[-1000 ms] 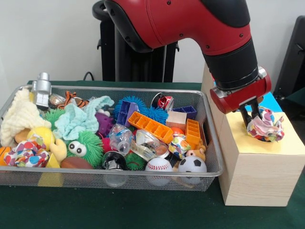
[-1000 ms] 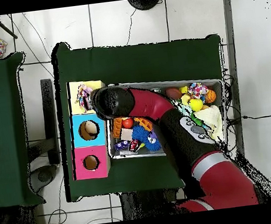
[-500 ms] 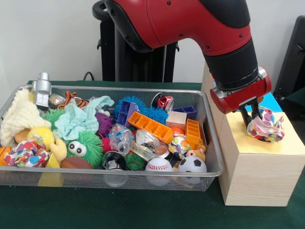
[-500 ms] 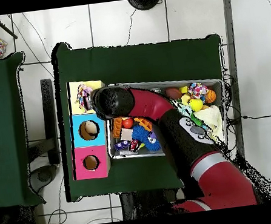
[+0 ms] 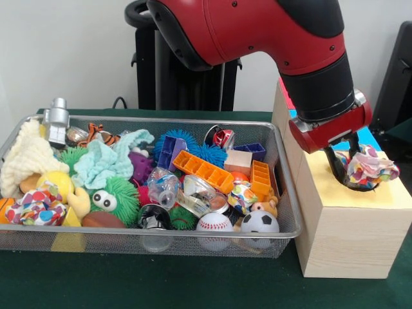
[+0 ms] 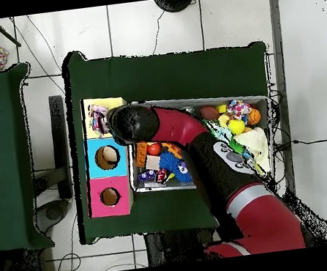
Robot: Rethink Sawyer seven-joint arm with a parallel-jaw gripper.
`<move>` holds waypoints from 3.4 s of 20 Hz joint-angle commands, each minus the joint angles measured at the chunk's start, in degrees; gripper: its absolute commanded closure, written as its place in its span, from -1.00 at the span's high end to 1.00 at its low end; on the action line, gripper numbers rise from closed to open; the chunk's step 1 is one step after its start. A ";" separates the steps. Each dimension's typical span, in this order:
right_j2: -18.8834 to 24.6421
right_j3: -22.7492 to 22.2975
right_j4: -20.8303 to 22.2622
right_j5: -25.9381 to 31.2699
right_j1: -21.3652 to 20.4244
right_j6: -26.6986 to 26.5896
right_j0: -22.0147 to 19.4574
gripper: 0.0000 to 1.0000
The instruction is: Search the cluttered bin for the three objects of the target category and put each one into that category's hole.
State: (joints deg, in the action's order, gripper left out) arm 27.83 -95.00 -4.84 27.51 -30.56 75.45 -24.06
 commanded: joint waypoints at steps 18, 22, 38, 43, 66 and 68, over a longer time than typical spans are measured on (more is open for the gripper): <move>-4.80 -0.96 -2.98 9.74 -3.66 11.98 1.10 1.00; -4.36 -1.74 -2.47 9.01 -5.76 11.20 0.77 1.00; -3.88 -2.45 -2.46 7.31 -6.51 10.86 0.42 1.00; -3.35 -2.49 -3.03 6.99 -5.68 11.00 0.09 1.00; -2.38 -3.02 -3.36 6.47 -4.85 9.93 -0.07 -1.00; -1.95 -3.21 -3.41 5.28 -4.76 9.86 -0.35 -1.00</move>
State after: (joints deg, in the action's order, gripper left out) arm 26.12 -95.02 -6.18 30.88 -37.26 75.45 -22.68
